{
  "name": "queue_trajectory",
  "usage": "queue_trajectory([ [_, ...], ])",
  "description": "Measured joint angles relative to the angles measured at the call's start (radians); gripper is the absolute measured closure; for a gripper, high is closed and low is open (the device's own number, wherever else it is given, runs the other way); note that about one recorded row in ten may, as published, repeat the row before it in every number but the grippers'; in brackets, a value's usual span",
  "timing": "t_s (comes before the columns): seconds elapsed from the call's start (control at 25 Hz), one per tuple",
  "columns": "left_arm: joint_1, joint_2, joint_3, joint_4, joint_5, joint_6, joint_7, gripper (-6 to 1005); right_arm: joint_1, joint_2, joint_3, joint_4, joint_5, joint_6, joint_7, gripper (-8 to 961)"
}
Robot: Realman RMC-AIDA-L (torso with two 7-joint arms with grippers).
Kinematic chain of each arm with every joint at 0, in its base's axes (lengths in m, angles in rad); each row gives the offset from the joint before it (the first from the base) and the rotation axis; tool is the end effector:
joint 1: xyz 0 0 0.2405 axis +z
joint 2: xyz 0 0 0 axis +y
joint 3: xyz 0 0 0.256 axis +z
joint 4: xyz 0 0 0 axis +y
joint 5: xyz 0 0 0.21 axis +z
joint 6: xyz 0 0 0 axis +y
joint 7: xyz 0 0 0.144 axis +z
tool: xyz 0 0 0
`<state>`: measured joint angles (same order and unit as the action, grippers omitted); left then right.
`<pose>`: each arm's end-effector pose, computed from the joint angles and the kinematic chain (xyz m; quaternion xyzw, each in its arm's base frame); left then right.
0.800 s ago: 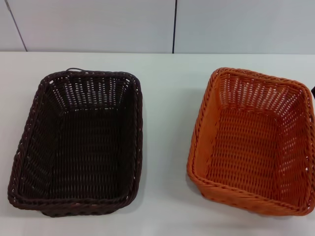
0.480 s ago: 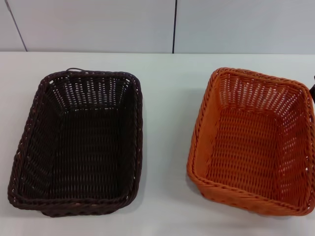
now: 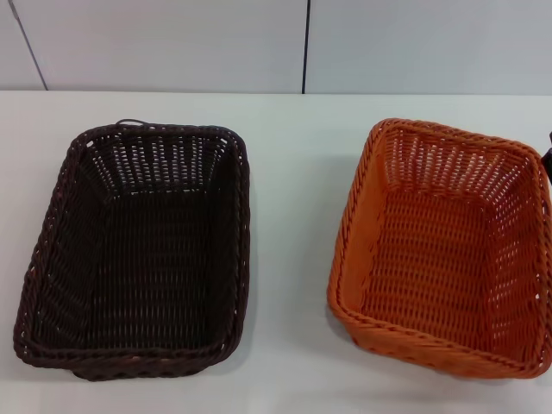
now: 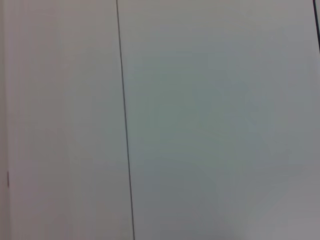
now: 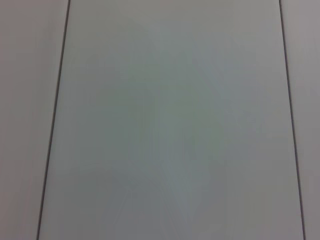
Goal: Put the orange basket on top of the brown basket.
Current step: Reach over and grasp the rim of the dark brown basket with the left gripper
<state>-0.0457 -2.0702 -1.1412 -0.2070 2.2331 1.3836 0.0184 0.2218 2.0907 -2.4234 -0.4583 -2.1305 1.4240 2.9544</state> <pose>-0.4262 0.1878 0.0556 -0.5028 -0.2589 -0.1926 0.8019 0.2957 0.2746 -0.0152 -0.6228 0.1504 0.3499 0.6834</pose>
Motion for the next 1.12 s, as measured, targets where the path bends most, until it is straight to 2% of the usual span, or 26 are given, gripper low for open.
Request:
queue_trajectory([
  [1.12, -0.003, -0.002, 0.000, 0.000, 0.002, 0.001, -0.003, 208, -0.015, 0.002, -0.011, 0.000, 0.000, 0.001, 0.000, 177],
])
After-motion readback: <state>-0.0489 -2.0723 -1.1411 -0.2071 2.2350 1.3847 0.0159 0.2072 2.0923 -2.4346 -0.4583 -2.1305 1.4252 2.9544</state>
